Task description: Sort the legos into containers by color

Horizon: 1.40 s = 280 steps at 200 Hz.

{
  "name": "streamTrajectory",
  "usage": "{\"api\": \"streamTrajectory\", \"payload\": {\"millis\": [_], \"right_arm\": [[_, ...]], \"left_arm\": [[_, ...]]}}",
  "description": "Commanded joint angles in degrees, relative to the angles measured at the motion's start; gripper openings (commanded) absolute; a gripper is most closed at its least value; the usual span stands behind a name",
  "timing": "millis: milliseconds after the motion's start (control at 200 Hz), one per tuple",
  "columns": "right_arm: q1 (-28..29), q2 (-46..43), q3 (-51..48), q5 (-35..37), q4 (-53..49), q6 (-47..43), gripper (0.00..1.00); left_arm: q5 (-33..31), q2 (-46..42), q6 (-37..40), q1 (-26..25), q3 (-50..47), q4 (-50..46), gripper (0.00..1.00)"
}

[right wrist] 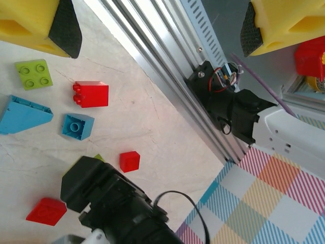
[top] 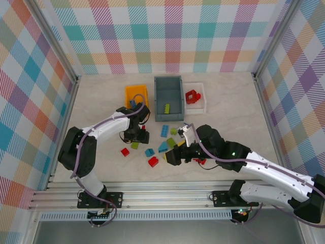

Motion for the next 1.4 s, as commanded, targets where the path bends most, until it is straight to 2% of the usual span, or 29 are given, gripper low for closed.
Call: {"api": "streamTrajectory", "payload": {"millis": [0,160,265,330,495,630,755,870,1000,1090,1275,1395], "right_arm": [[0.5,-1.6,-0.5,1.7,2.3,2.6,0.84],[0.5,-0.5,0.5,2.1,1.6,1.8,0.84],[0.6,0.9,0.8,1.6,2.0,2.1,0.83],[0.5,1.5,0.7,1.3,2.5,2.7,0.82],[0.6,1.5,0.3,2.5,2.9,3.5,0.79],[0.5,-0.7,0.2,8.4,0.8,4.0,0.77],[0.5,-3.9,-0.2,18.1,-1.3,4.7,0.77],[-0.5,-4.4,1.0,24.9,-2.4,4.9,0.77],[-2.3,-3.3,3.6,28.1,-2.3,4.0,0.77],[-3.1,-3.4,4.9,29.7,-2.3,3.9,0.77],[-4.0,-4.8,5.7,30.5,-3.2,3.5,0.77],[-4.2,-6.0,5.1,30.7,-4.6,3.9,0.77]], "left_arm": [[-1.3,2.1,3.6,1.7,-0.5,1.6,0.68],[-2.0,2.9,4.3,2.6,-2.7,4.2,0.68],[-2.6,4.5,4.6,3.0,-3.5,5.4,0.63],[-2.6,5.0,4.6,3.1,-3.7,6.1,0.56],[-1.9,3.6,3.8,3.0,-4.0,7.6,0.3],[-3.2,-1.5,1.7,1.0,-1.7,4.9,0.27],[-3.2,-4.1,-1.7,-3.9,7.2,-0.1,0.26],[-1.4,-0.8,-4.0,-7.1,17.9,-1.6,0.27],[1.3,7.2,-6.3,-7.8,30.6,-1.0,0.28],[0.6,14.2,-7.0,-7.8,40.3,-1.1,0.28],[3.6,29.6,-7.7,-6.3,57.8,-1.9,0.3],[4.0,35.9,-8.6,-4.9,64.0,-3.1,0.32]]}}
